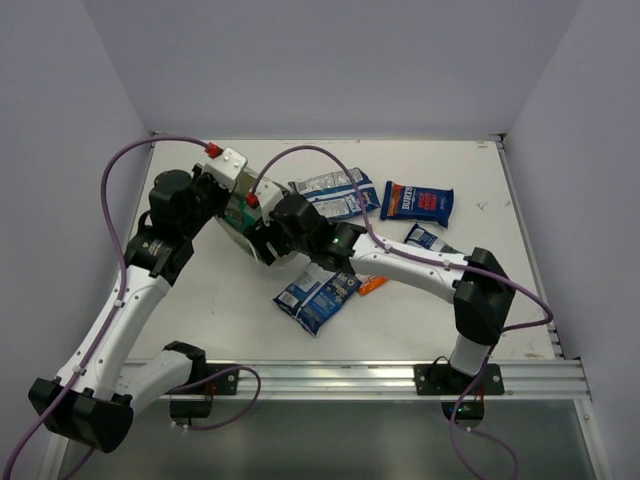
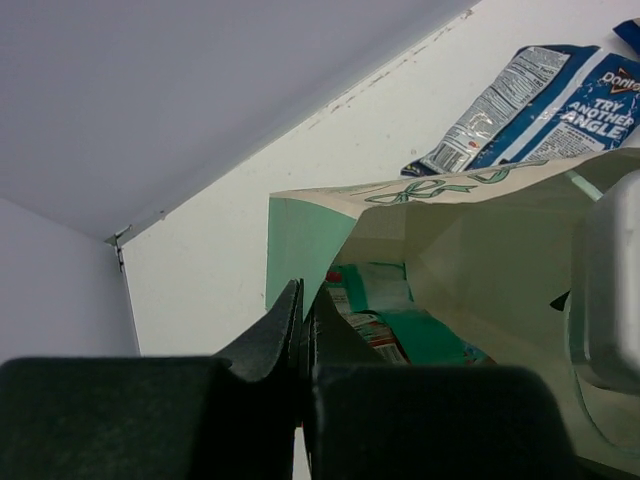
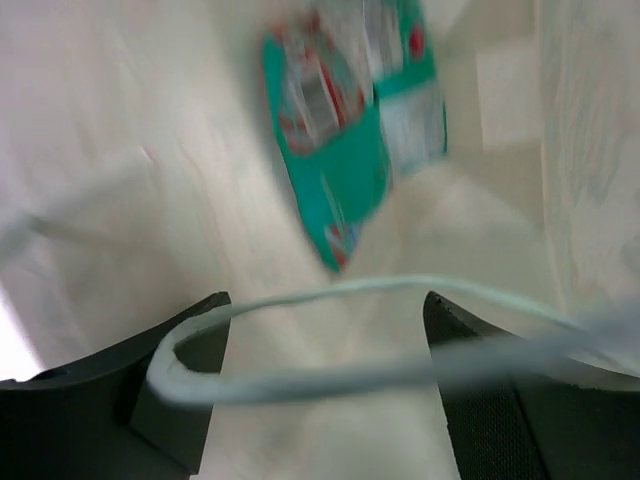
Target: Take the snacks out of the paper bag
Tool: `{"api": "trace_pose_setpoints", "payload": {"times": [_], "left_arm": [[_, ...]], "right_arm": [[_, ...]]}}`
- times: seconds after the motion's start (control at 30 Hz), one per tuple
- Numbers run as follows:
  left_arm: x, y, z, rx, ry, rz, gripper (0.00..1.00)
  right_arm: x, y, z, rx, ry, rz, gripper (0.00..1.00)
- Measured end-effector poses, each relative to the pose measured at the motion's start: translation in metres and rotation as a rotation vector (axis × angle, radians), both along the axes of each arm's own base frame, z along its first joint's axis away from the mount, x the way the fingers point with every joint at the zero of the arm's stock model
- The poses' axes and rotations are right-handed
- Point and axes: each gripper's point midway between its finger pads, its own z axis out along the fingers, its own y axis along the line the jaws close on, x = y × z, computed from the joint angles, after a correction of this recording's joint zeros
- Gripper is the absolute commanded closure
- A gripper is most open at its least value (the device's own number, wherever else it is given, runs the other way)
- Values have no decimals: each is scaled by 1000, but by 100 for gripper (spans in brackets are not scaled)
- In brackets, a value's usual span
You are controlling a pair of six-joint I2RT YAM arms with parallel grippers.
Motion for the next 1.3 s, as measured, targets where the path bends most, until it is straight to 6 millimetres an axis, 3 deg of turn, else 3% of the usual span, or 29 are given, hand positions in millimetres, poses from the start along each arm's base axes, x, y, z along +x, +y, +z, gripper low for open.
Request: {"api": "trace_pose_setpoints", "payload": {"times": [0.3,0.4,0.5,0.6,0.77,0.87,0.97,1.0,1.17,1.3], "left_arm": [[-11,6,-31,-45,56,42,100],[-19,9,-44,-79,68,68,100],[-28,12,-54,-118,76,87,100],[-36,13,-61,-168,78,102,100],[-39,10,-68,-246,91,119,100],[-39,8,-71,-286,101,128,100],[-39,6,-74,-327,117,137,100],[-39,5,-76,-341,124,139,100],[-39,1,-75,-389,132,137,100],[-38,-1,-71,-405,122,129,100]], "right_arm": [[-16,-8,104,160,-135,93,20],[-23,-13,127,192,-184,134,22],[-27,-12,128,178,-208,171,23],[-33,-13,116,120,-216,210,25],[-56,-11,106,54,-224,304,29],[-71,-13,110,37,-231,339,30],[-79,-13,118,28,-235,349,42],[-81,-13,121,24,-236,350,49],[-81,-12,132,19,-241,330,52],[-75,-5,112,-25,-221,319,52]]}}
